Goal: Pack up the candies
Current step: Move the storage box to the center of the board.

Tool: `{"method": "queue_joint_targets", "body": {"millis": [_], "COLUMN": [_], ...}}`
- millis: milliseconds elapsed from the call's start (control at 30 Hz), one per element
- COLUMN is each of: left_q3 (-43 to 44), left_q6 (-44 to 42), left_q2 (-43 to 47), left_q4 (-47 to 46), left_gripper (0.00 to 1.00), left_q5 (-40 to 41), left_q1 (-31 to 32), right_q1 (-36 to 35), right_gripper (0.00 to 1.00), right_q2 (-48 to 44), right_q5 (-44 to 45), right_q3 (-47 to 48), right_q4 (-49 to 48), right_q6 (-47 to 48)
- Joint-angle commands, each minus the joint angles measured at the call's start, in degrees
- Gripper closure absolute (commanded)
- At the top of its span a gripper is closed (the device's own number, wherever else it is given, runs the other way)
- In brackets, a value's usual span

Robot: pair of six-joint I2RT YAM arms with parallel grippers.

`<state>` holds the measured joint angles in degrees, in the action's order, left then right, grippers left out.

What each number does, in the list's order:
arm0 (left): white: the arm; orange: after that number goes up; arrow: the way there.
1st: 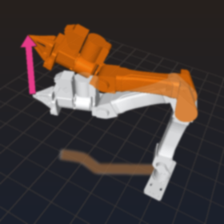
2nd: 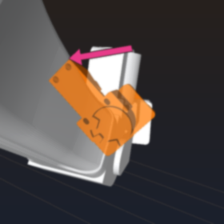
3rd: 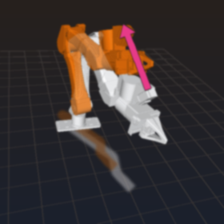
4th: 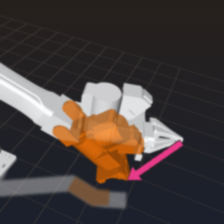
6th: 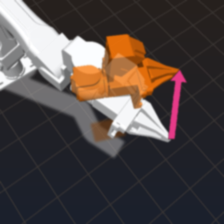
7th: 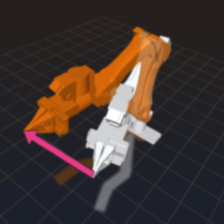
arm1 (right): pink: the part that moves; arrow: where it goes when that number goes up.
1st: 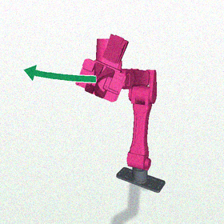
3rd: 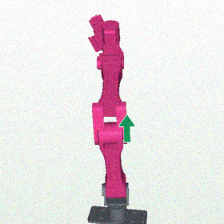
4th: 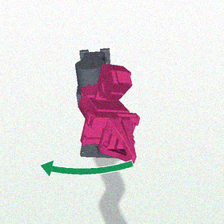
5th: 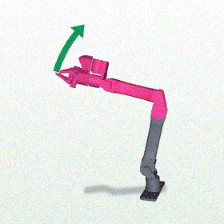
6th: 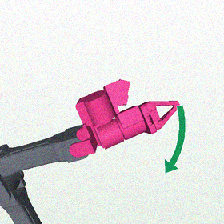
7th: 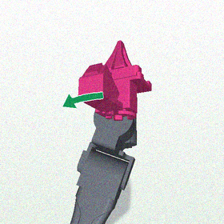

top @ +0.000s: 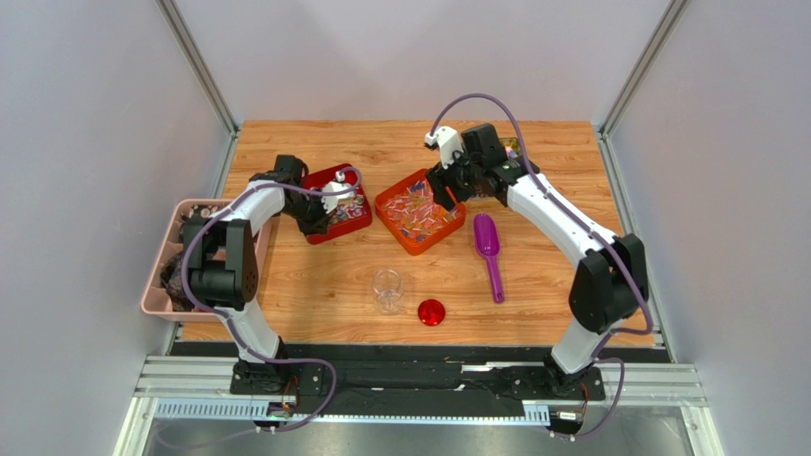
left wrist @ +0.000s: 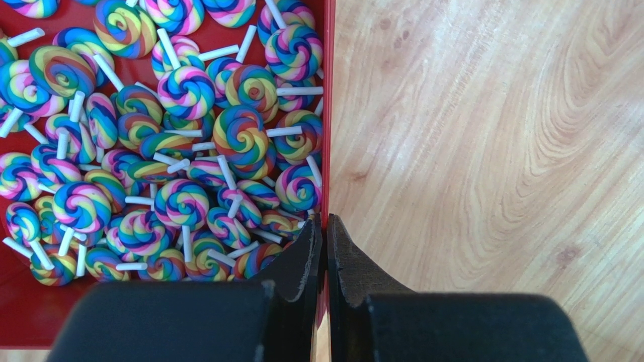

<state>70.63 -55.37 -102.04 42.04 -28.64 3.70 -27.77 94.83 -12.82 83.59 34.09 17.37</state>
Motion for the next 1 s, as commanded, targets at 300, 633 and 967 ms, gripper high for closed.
{"method": "queue_joint_targets", "body": {"millis": [300,633,967], "left_q3": [-6.82,-10.60,-12.53], "left_q6": [-1.14,-0.96,-1.23], "left_q2": [9.22,13.62,15.12], "left_q4": [-2.93,-2.76,-2.67], "left_gripper": [1.00,0.96,0.95], "left_q5": [-3.26,-6.07,-7.21], "left_q1": [-2.12,-2.12,-2.12], "right_q1": [-2.20,-2.29,-2.29], "right_gripper": [0.61,0.65,0.67], "right_q2": [18.63,27.68,32.70], "right_q5": [-0.72,7.62,16.33], "right_q3": [14.31,20.38,22.49], "right_q4": [1.77,-2.35,-7.45], "right_q6": [-1.28,-2.34,-2.51]}}
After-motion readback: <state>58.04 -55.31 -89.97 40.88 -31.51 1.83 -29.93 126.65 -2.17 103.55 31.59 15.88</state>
